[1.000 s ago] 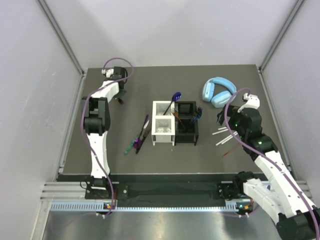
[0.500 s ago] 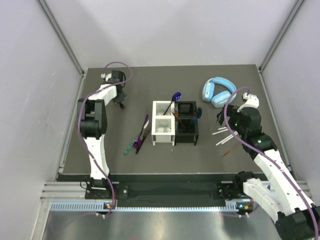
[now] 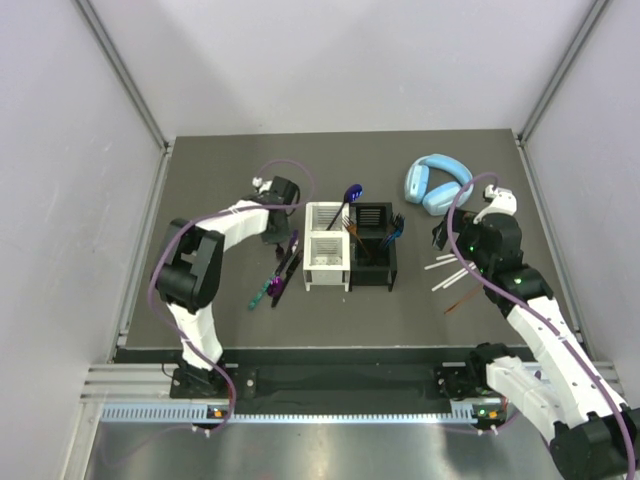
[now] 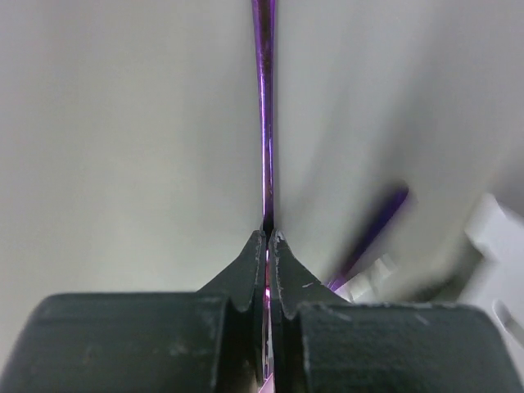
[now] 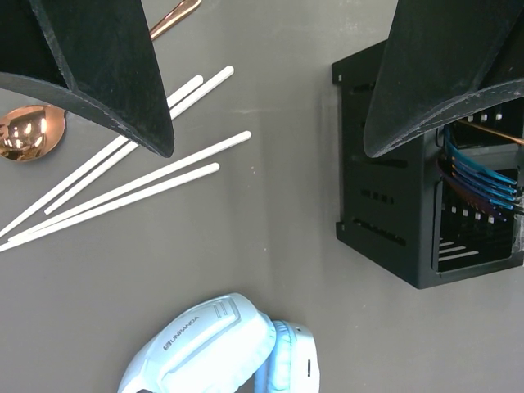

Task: Sort the eating utensils into containers
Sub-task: Pick up the fork at the center of the board.

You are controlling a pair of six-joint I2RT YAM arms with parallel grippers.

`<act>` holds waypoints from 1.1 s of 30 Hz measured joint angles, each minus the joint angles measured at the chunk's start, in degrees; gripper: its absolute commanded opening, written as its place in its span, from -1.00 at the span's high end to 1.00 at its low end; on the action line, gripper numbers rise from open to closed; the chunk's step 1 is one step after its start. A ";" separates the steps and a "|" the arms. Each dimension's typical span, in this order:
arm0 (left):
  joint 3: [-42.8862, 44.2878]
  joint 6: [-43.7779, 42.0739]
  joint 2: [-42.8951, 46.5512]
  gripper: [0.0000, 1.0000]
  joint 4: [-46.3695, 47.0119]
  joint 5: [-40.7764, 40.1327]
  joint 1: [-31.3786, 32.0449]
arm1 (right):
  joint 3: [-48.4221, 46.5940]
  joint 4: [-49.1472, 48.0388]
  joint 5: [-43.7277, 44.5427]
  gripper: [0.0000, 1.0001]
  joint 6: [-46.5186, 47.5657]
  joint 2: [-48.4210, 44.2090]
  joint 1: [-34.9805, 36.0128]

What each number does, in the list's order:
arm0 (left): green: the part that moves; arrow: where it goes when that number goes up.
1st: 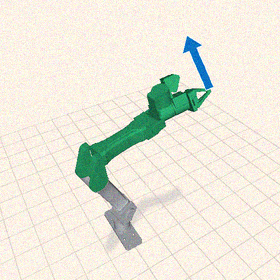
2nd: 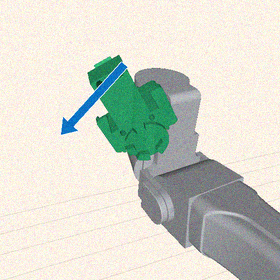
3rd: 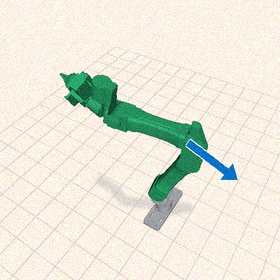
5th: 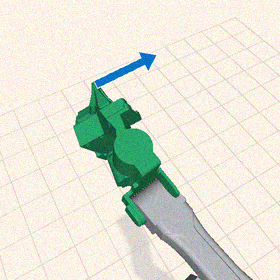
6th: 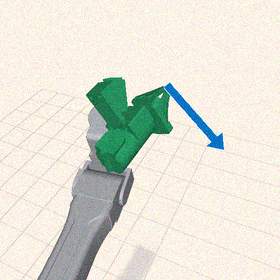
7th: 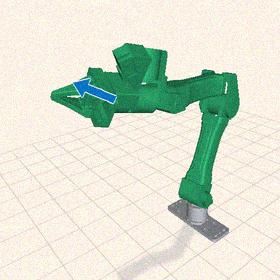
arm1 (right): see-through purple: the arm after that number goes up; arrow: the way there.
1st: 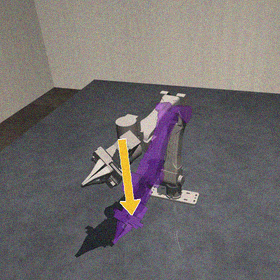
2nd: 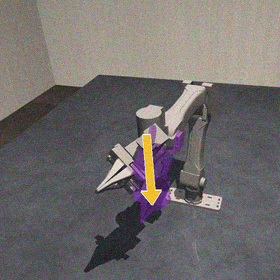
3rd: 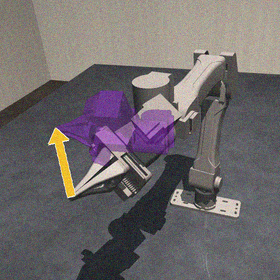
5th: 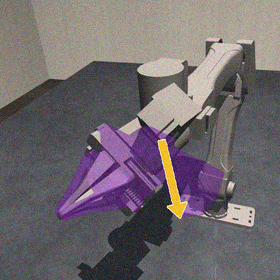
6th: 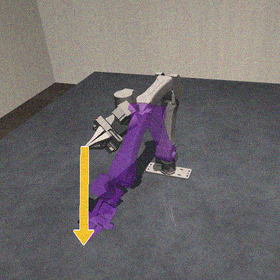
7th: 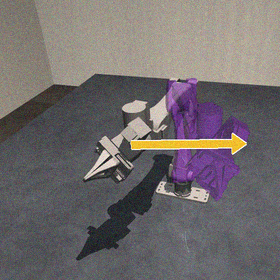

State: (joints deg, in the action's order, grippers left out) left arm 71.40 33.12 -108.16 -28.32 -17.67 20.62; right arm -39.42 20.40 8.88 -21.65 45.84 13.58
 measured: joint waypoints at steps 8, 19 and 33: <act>-0.72 0.24 5.03 1.00 -3.37 -0.35 3.21 | 0.02 -0.70 -0.07 -0.99 0.00 -0.04 -0.31; -0.28 -2.95 8.98 1.00 -4.24 -1.44 2.71 | 0.02 -0.85 -0.61 -0.99 -0.02 -0.04 -0.37; -4.96 -5.09 14.19 1.00 -4.00 -1.05 2.71 | 0.26 -1.38 -2.25 -0.99 0.00 0.09 -0.61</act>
State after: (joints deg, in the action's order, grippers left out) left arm 66.43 28.03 -93.97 -32.32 -18.72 23.33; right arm -39.16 19.03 6.63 -21.65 45.93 12.97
